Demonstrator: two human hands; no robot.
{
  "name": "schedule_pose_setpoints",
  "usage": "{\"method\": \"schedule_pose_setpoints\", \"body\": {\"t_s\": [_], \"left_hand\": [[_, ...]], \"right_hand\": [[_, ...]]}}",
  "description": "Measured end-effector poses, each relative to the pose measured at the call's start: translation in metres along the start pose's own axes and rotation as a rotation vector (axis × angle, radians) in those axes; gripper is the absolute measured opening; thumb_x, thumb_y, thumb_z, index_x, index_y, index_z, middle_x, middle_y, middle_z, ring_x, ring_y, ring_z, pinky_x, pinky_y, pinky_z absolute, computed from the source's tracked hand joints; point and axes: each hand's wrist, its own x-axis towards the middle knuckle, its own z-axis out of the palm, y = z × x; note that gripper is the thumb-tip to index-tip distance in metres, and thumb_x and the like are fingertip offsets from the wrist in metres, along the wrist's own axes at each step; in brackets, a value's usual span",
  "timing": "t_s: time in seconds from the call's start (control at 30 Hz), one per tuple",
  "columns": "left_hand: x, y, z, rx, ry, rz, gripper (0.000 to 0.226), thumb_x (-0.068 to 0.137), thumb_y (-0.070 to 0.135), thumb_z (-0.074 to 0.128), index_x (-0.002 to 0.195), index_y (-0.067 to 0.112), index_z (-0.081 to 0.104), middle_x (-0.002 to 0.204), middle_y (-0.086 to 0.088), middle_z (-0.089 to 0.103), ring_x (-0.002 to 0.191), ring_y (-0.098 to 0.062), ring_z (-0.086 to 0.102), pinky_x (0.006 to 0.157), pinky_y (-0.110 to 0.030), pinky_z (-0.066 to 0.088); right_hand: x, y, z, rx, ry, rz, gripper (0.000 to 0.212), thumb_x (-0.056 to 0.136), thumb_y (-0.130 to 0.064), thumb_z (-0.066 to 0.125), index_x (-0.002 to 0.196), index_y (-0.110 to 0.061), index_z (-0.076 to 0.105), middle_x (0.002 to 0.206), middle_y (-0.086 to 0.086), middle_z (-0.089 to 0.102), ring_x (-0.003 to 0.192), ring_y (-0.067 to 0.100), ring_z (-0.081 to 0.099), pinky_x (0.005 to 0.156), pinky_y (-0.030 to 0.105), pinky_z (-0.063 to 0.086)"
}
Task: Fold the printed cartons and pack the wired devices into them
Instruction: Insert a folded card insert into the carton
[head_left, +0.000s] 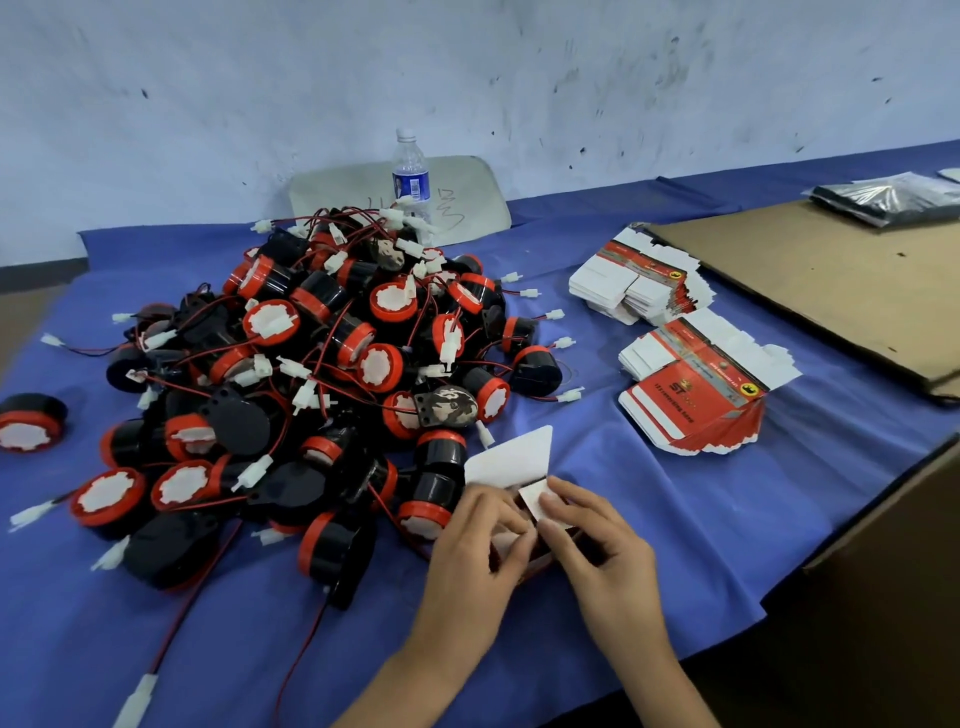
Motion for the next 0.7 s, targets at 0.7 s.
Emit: {"method": "schedule_pose_setpoints", "body": {"t_s": [0.7], "left_hand": [[0.038,-0.016,0.010,0.162,-0.454,0.187,0.054,0.087,-0.017,0.044,0.131,0.010,0.059,0.143,0.001,0.050,0.141,-0.009,0.032,0.118,-0.031,0.025]], "right_hand": [[0.062,-0.026,-0.028,0.317,-0.134,0.178,0.033,0.089,-0.038,0.052,0.091,-0.016,0.077,0.092,0.000,0.076,0.089,0.011,0.070,0.076,0.019,0.054]]}}
